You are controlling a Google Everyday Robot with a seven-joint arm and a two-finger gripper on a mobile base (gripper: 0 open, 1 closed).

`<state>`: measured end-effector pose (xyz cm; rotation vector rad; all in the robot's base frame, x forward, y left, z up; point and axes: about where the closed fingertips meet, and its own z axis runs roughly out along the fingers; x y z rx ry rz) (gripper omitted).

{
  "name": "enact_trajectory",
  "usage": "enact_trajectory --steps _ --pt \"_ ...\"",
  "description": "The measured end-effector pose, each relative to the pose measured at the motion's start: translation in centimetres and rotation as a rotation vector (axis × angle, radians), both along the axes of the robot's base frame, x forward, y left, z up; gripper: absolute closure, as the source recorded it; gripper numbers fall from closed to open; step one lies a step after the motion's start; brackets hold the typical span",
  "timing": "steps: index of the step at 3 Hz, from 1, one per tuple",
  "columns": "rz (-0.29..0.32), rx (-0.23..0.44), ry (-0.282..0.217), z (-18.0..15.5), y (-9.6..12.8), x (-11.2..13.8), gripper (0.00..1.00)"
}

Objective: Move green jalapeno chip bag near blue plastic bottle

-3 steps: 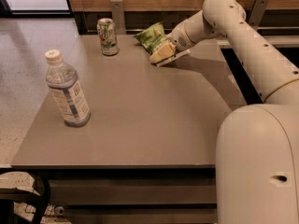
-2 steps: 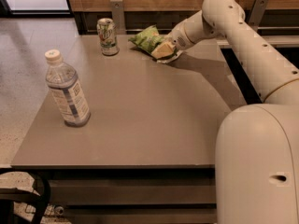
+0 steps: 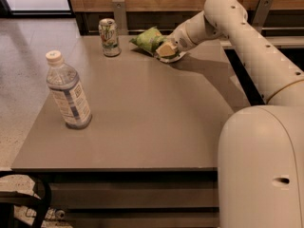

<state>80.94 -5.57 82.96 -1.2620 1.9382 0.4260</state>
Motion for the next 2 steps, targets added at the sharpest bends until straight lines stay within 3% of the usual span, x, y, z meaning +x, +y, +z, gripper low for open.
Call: enact_trajectory --steps 2 --pt "0.0 0.0 0.0 0.18 0.0 -0.01 1.0"
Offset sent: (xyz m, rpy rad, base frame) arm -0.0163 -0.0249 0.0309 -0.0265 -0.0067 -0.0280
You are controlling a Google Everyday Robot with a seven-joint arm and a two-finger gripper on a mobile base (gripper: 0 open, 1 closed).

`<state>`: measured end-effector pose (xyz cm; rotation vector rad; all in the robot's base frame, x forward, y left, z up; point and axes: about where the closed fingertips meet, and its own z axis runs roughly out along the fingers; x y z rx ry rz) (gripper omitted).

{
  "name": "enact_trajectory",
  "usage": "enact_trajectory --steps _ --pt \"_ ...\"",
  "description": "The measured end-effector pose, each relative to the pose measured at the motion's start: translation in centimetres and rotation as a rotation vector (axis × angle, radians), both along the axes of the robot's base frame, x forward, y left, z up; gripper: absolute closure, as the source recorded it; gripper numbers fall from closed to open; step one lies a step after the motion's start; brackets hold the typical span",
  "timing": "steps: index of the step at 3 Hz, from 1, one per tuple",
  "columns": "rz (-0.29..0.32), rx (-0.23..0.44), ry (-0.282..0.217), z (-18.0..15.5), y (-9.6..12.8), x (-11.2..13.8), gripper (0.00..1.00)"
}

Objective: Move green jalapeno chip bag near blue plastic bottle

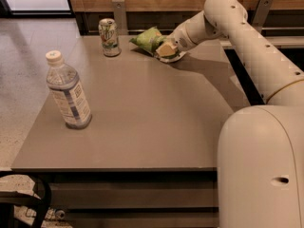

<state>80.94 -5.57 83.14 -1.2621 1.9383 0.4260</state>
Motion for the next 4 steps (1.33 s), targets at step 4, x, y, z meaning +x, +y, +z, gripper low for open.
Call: enact_trajectory --steps 4 --pt "-0.074 -0.039 -0.172 12.0 -5.9 -4.8 1.0"
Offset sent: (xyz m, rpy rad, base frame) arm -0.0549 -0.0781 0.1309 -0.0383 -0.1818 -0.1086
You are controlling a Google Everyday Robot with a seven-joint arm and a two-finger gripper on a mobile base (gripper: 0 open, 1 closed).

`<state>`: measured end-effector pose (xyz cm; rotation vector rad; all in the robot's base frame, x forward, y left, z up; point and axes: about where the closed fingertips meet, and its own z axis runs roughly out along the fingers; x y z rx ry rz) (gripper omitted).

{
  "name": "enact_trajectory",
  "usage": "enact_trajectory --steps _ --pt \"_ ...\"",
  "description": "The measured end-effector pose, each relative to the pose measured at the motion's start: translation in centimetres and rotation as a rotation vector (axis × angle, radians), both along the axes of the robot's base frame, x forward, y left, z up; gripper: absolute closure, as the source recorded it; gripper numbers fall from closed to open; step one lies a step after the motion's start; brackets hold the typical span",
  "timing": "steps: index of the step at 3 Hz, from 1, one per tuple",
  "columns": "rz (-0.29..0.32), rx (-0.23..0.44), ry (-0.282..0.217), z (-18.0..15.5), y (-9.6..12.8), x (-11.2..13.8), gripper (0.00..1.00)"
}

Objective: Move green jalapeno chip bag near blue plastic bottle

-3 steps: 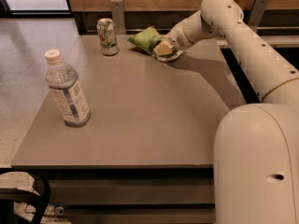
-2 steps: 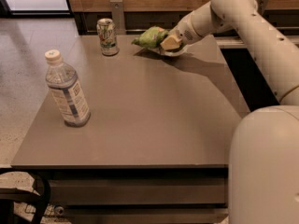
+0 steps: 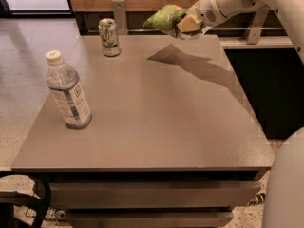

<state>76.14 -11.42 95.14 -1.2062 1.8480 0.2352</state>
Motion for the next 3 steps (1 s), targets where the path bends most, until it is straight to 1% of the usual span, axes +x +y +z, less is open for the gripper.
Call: enact_trajectory --steps 1,2,3 --pt "0.012 0.011 -0.013 2.1 -1.6 -2.5 1.0" --pt "0.049 0.03 -0.006 3.3 -2.8 -6.4 1.0" --pt "0.105 0.041 0.002 3.7 -2.7 -12.2 1.0"
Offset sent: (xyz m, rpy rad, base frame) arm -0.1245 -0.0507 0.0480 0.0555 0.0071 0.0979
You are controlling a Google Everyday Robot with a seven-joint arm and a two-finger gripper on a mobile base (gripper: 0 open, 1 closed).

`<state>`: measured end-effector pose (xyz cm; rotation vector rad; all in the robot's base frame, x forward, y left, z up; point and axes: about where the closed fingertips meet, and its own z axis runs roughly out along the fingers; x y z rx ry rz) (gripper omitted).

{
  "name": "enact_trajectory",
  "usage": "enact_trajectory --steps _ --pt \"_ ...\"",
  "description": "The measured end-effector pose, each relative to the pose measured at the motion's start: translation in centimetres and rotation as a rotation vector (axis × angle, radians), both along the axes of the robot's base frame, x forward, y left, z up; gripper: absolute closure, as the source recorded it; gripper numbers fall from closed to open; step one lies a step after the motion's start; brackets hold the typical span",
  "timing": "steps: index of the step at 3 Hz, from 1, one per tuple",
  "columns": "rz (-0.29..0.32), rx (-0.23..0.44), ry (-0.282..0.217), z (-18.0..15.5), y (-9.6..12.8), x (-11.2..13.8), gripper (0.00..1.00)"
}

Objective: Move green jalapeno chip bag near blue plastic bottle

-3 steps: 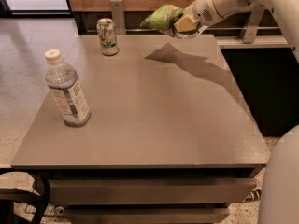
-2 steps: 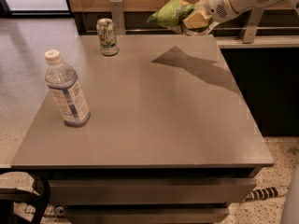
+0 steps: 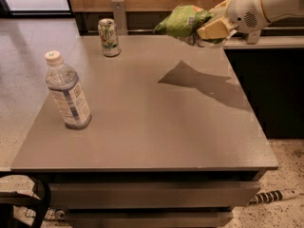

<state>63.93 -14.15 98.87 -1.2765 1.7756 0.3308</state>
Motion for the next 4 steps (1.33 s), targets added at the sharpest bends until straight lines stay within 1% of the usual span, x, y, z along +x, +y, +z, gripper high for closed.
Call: enact_trajectory --steps 1,2,3,4 --pt "0.067 -0.023 0.023 -1.3 2.2 -4.5 1.0" --pt "0.175 -0.127 0.023 -2.7 5.4 -10.5 1.0" --pt "0.291 -0.222 0.017 -3.6 8.8 -12.9 1.0" --pt "0.433 -0.301 0.01 -4.6 12.2 -14.4 1.0"
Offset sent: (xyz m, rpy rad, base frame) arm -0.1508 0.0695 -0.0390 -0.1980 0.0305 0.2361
